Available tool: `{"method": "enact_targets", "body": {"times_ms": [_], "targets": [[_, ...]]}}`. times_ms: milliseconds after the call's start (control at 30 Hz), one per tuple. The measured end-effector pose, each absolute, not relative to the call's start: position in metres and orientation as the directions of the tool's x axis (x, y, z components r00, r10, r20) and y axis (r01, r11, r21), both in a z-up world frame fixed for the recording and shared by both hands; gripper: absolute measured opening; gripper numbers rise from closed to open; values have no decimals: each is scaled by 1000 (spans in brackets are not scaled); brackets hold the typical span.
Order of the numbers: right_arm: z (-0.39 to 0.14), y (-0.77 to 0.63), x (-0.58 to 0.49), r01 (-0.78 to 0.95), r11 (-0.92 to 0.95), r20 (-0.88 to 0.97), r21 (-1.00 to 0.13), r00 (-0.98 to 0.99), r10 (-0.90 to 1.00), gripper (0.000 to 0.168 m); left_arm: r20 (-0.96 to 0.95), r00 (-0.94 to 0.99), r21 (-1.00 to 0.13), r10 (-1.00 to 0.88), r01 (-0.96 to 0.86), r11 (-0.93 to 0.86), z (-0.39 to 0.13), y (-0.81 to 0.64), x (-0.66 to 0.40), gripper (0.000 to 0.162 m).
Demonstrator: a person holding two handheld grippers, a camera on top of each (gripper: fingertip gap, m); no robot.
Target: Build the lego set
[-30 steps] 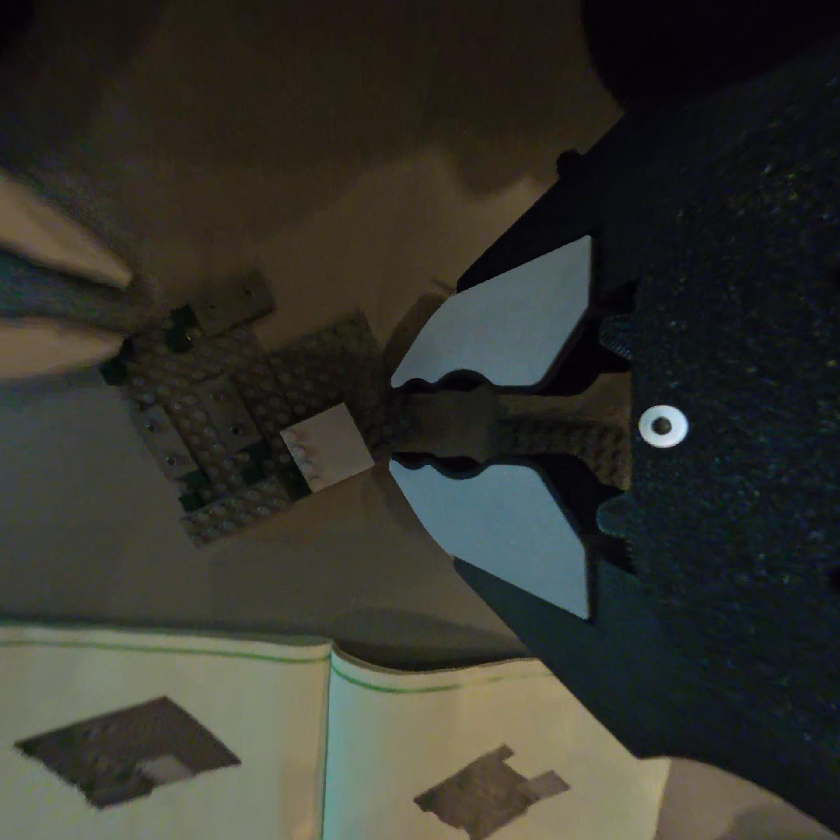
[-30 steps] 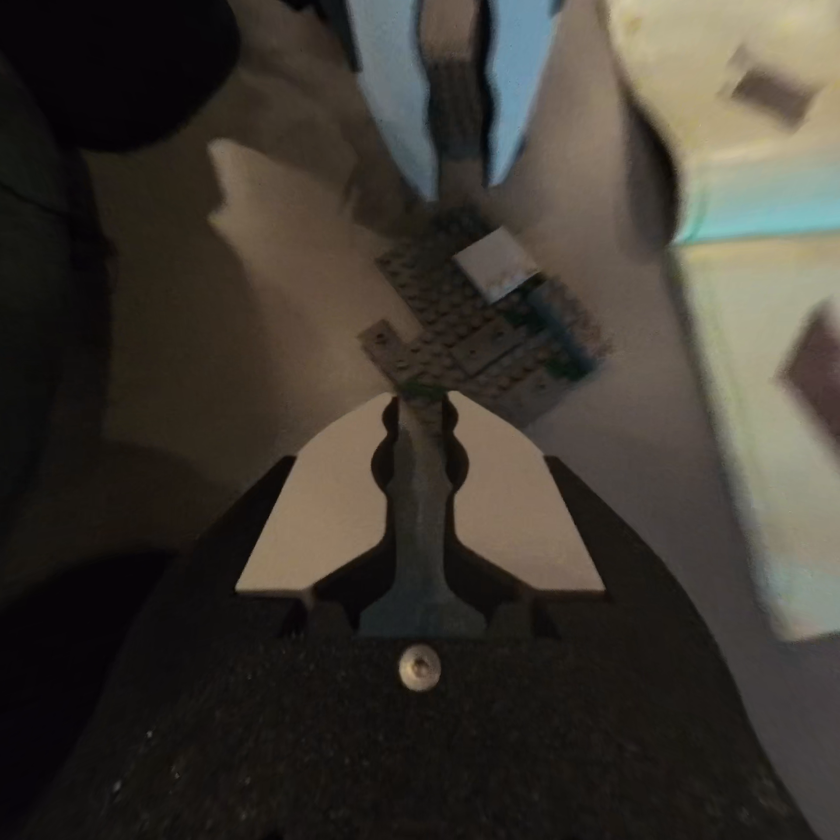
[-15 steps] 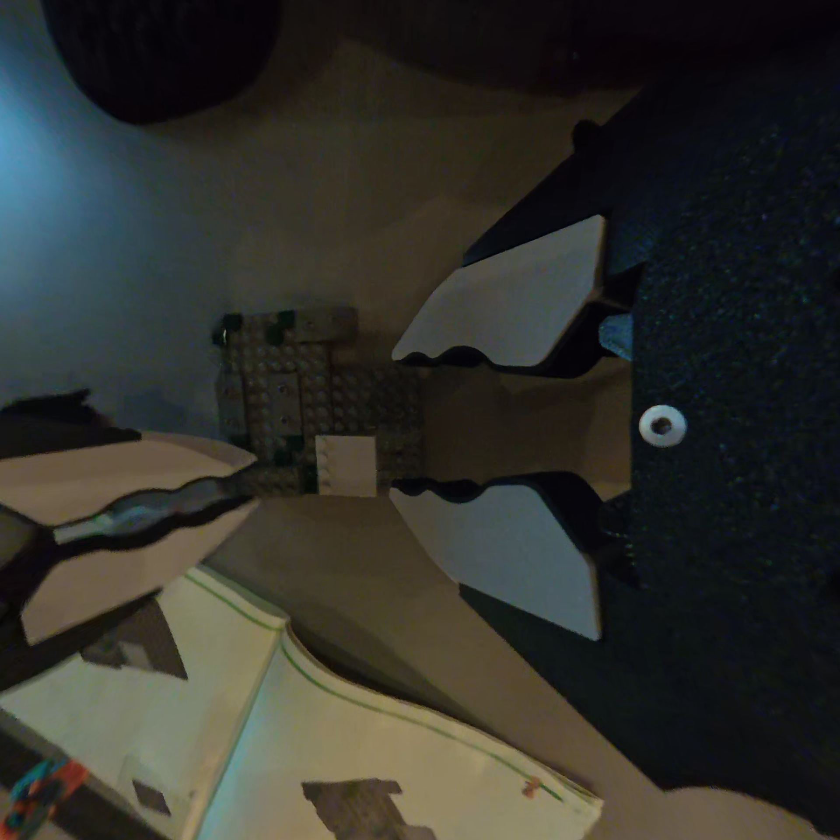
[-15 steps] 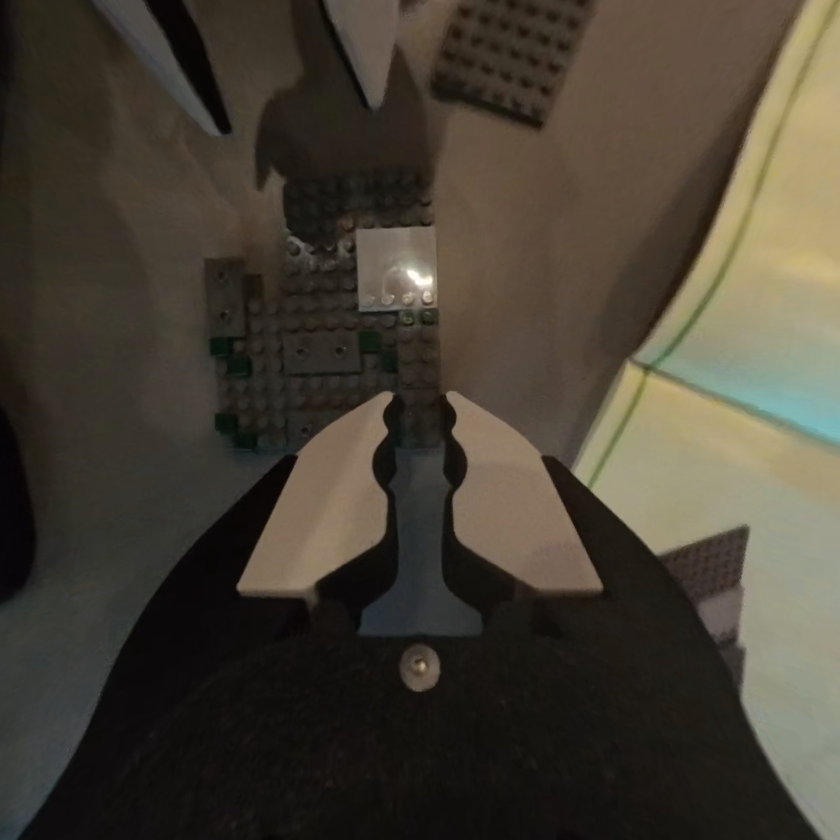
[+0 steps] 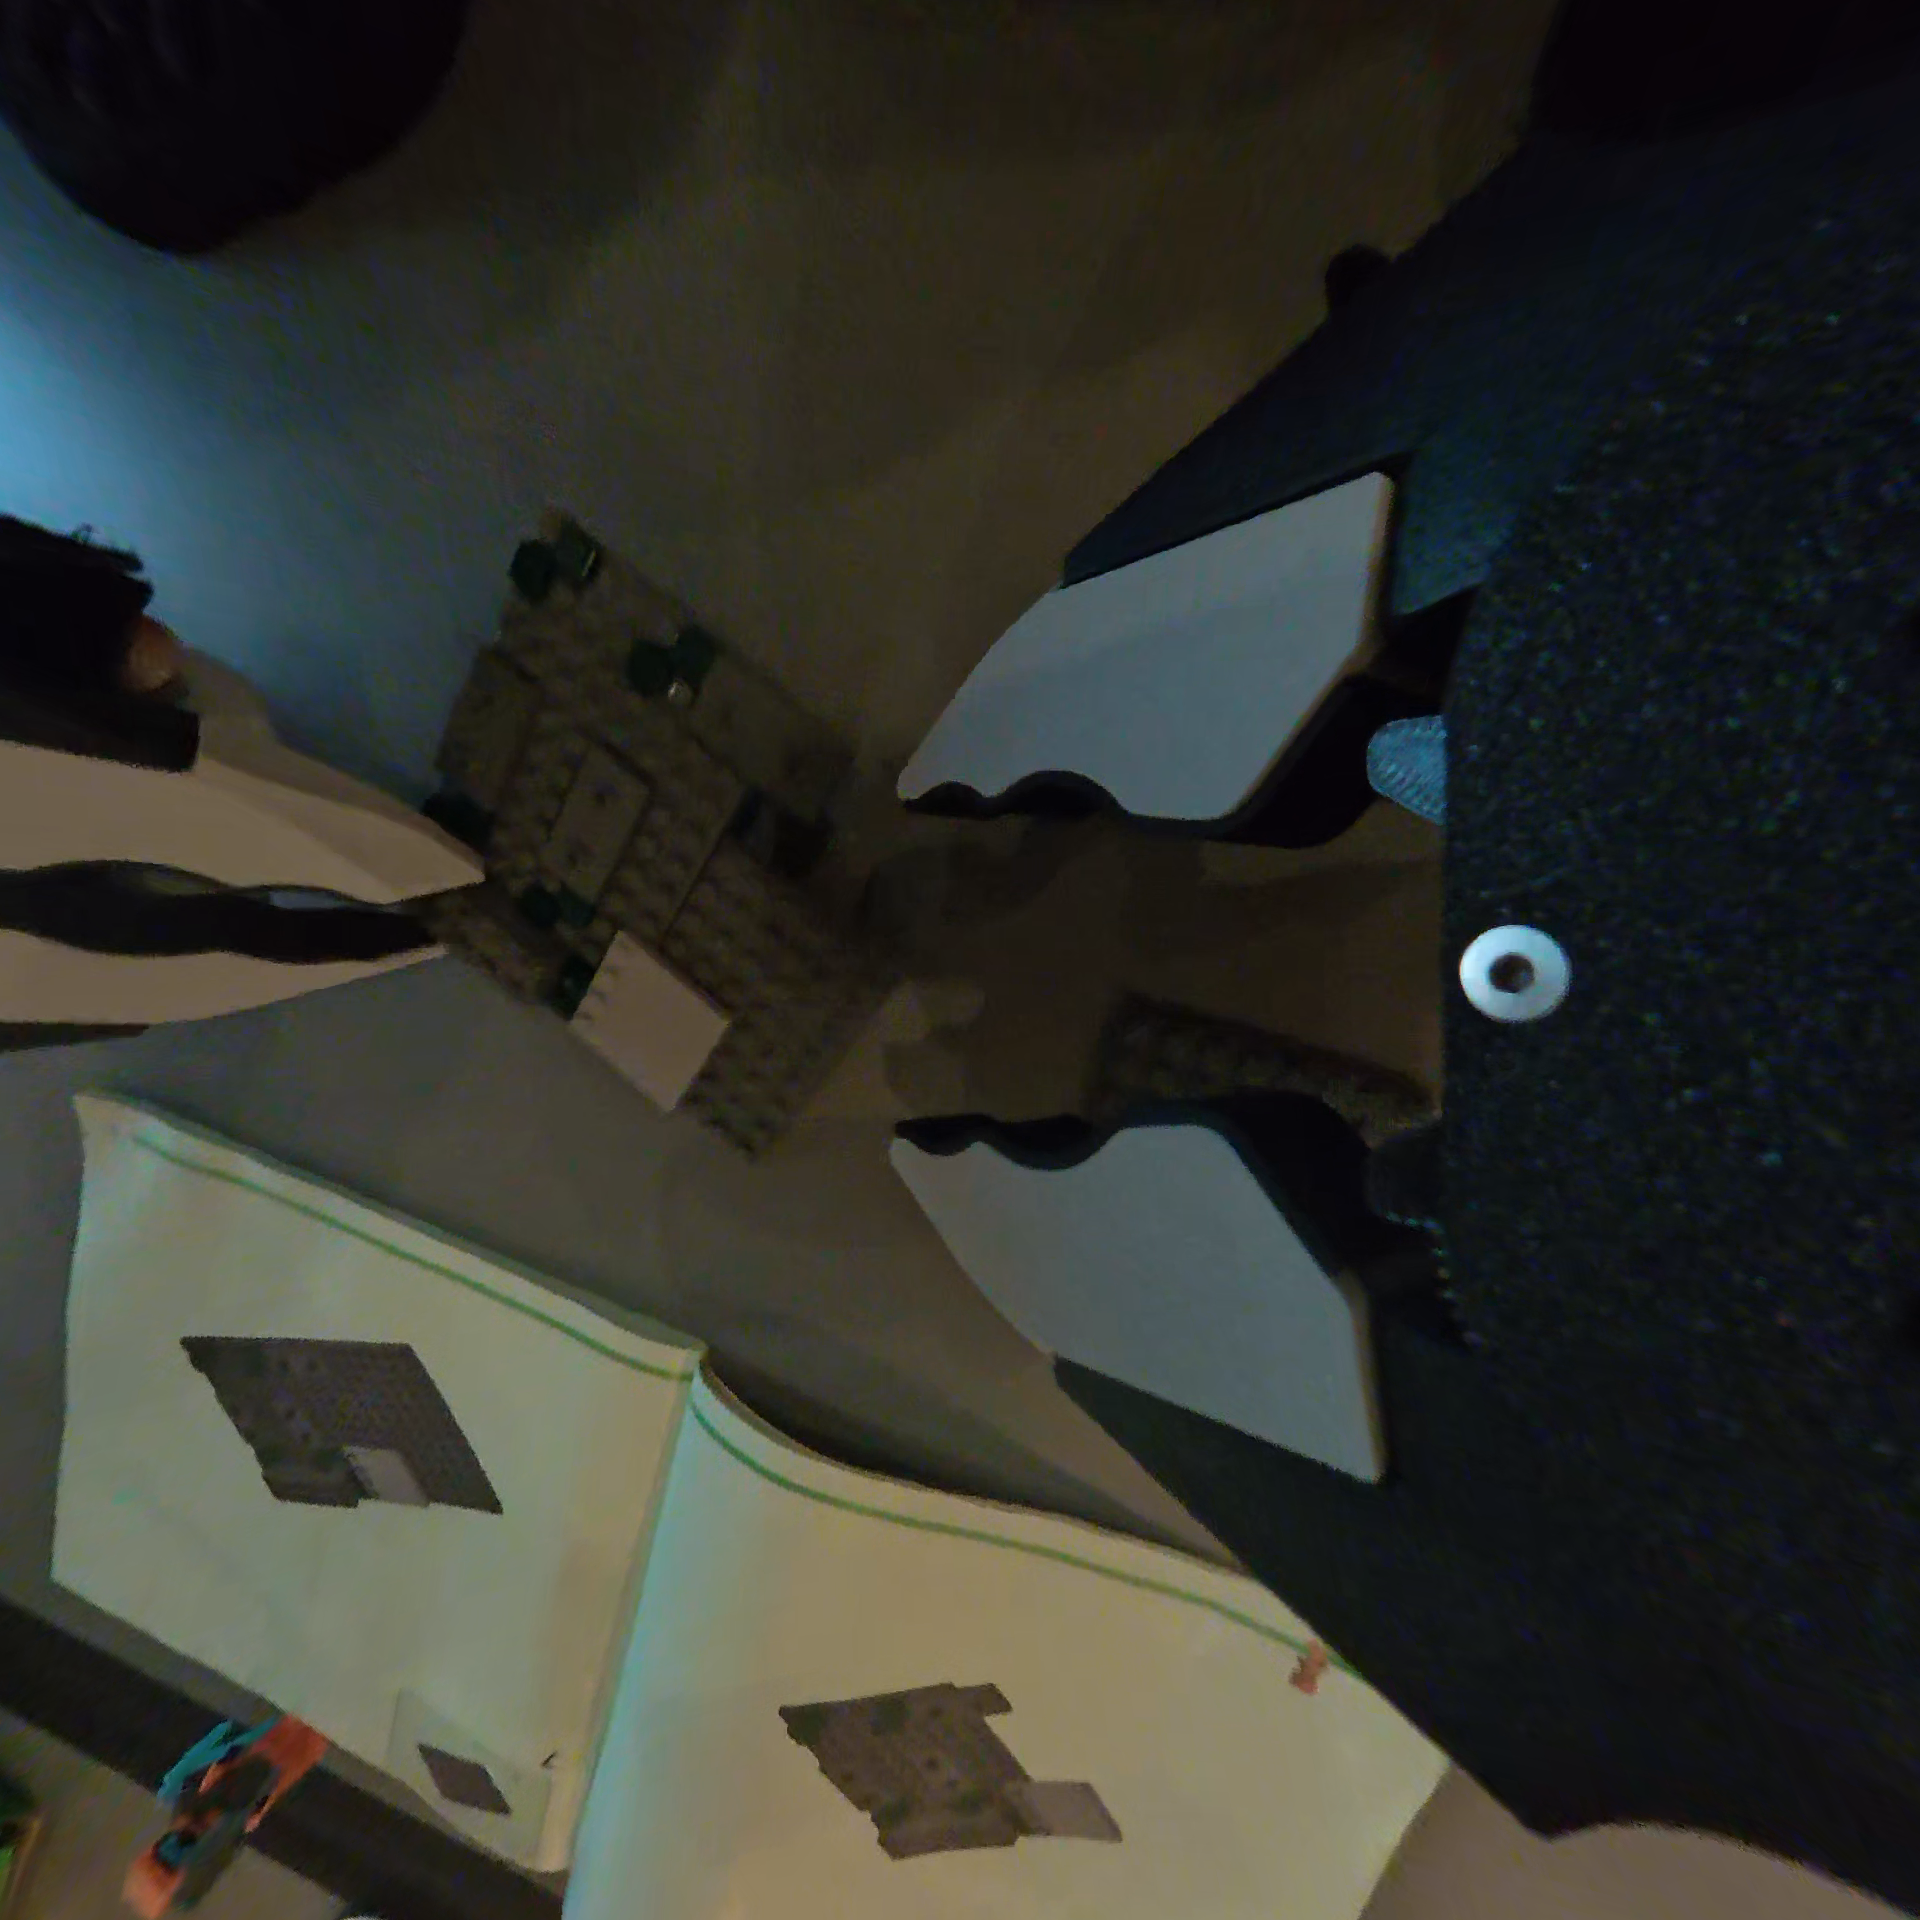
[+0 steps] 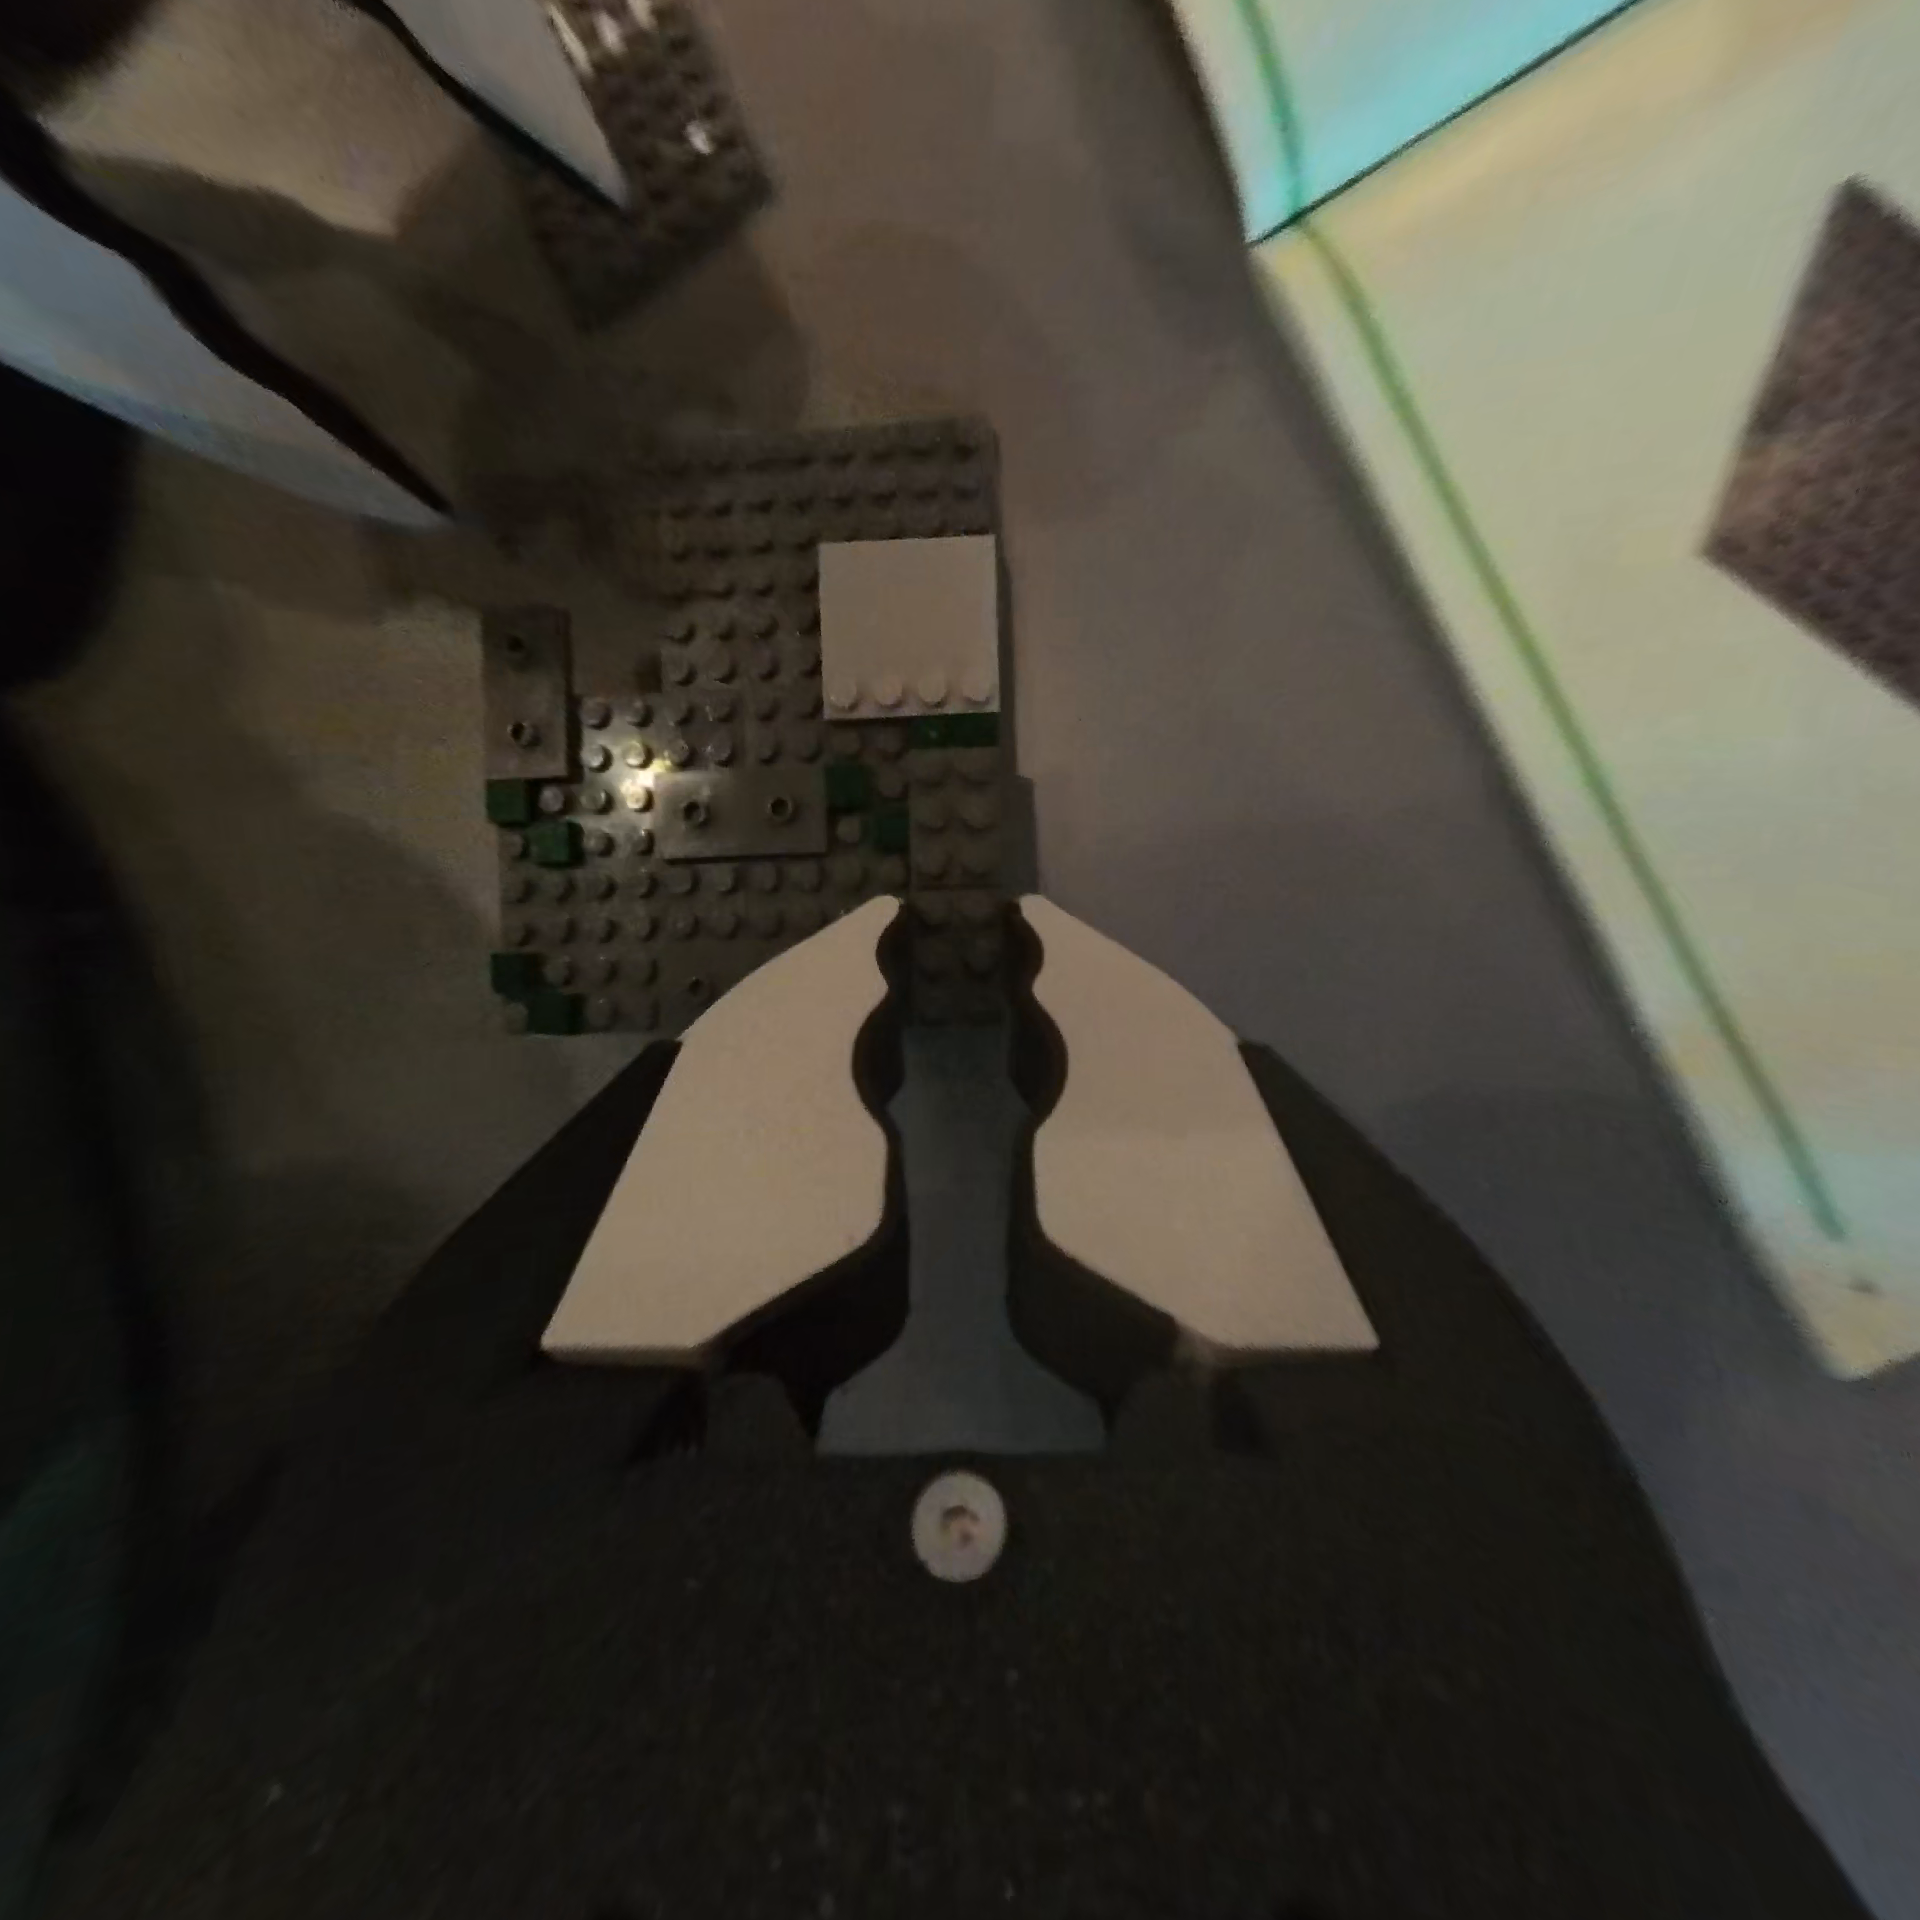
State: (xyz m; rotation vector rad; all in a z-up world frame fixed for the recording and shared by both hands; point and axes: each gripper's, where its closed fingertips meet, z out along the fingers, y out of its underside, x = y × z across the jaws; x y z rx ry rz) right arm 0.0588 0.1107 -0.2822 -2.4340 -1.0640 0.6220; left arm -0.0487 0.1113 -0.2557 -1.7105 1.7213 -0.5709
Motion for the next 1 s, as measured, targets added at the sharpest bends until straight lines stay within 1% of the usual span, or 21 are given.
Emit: {"method": "enact_targets", "body": {"times_ms": [133, 200, 267, 333, 433, 533, 600, 667, 700, 733, 833, 933, 1000], "targets": [[-282, 123, 64, 693, -508, -78, -511, 552, 830, 16, -194, 77, -663, -978, -746, 72, -257, 121, -63, 55], [-276, 126, 60, 706, -472, -56, -529, 525, 849, 27, -194, 99, -645, -976, -763, 51, -259, 127, -75, 56], [-264, 128, 59, 696, -437, -33, -570, 512, 858, 35, -163, 99, -625, -982, -780, 25, -265, 132, -87, 57], [-250, 126, 58, 660, -420, -32, -623, 516, 856, 38, -125, 74, -583, -989, -813, 13, -274, 137, -99, 62], [-237, 114, 61, 597, -415, -48, -687, 532, 845, 38, -120, 12, -503, -993, -863, 50, -284, 147, -112, 70], [-237, 95, 72, 566, -424, -63, -708, 547, 835, 38, -49, -30, -466, -998, -883, 50, -288, 149, -114, 72], [-238, 83, 82, 556, -429, -66, -712, 555, 829, 37, 21, -51, -435, -998, -900, 36, -291, 145, -116, 69], [-240, 74, 91, 547, -444, -75, -710, 567, 820, 36, 18, -57, -422, -998, -906, 44, -290, 150, -116, 59], [-240, 71, 96, 540, -451, -78, -710, 576, 813, 35, 18, -56, -412, -998, -910, 43, -289, 152, -116, 50], [-240, 69, 99, 531, -458, -82, -713, 585, 807, 35, 18, -65, -405, -998, -913, 52, -290, 152, -116, 50], [-239, 64, 103, 507, -469, -102, -723, 593, 799, 33, 16, -65, -411, -998, -910, 52, -289, 150, -113, 49], [-238, 62, 97, 506, -448, -95, -737, 578, 810, 32, 30, -85, -477, -996, -877, 60, -278, 130, -101, 49], [-238, 62, 90, 523, -424, -74, -740, 563, 823, 32, 69, -71, -520, -995, -854, 25, -270, 108, -85, 48]]}}
